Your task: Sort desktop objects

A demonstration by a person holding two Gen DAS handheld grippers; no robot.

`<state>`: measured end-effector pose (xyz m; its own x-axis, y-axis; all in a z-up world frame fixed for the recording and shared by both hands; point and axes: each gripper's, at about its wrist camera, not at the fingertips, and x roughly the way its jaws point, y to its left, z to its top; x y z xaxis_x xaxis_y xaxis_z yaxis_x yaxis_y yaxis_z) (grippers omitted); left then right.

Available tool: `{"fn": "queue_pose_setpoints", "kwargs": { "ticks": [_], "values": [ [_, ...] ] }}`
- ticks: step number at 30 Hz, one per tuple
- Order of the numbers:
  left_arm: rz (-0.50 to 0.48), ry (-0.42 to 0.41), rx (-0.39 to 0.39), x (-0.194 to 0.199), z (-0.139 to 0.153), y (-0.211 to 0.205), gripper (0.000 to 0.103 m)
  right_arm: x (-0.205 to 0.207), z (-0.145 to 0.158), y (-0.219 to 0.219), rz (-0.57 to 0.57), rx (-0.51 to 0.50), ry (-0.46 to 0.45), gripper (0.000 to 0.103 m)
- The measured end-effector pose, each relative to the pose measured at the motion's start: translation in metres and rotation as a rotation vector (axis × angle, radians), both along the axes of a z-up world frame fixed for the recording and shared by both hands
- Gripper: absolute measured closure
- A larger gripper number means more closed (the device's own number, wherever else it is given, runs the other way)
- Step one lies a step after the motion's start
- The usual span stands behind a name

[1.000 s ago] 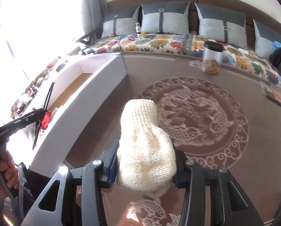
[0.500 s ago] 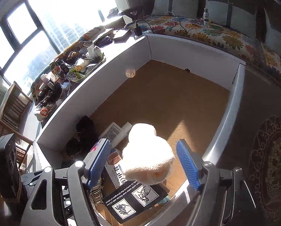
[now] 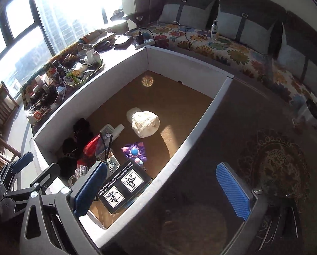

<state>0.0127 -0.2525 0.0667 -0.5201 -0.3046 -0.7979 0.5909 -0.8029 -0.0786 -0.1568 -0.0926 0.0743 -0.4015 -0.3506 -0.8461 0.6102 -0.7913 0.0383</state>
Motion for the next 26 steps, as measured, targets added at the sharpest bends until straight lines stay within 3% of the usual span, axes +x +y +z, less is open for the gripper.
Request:
{"fn": "queue_pose_setpoints", "kwargs": {
  "ticks": [2,6,9,22,26],
  "values": [
    [-0.007,-0.04,-0.029,0.001,0.003,0.005,0.006,0.007,0.003,0.003,0.01,0.002,0.011,0.0],
    [0.015,-0.062,-0.173,0.011,0.016,0.016,0.006,0.019,0.01,0.004,0.019,-0.012,0.027,0.0],
    [0.006,-0.03,-0.136,0.02,0.023,0.014,0.006,0.028,0.016,0.0,0.035,-0.021,0.052,0.0],
    [0.033,0.031,-0.131,0.033,0.036,0.015,0.006,0.041,0.016,-0.01,0.046,-0.019,0.069,0.0],
    [0.072,0.06,-0.178,0.04,0.04,0.016,0.006,0.042,0.016,-0.013,0.051,-0.033,0.065,0.0]
  ]
}}
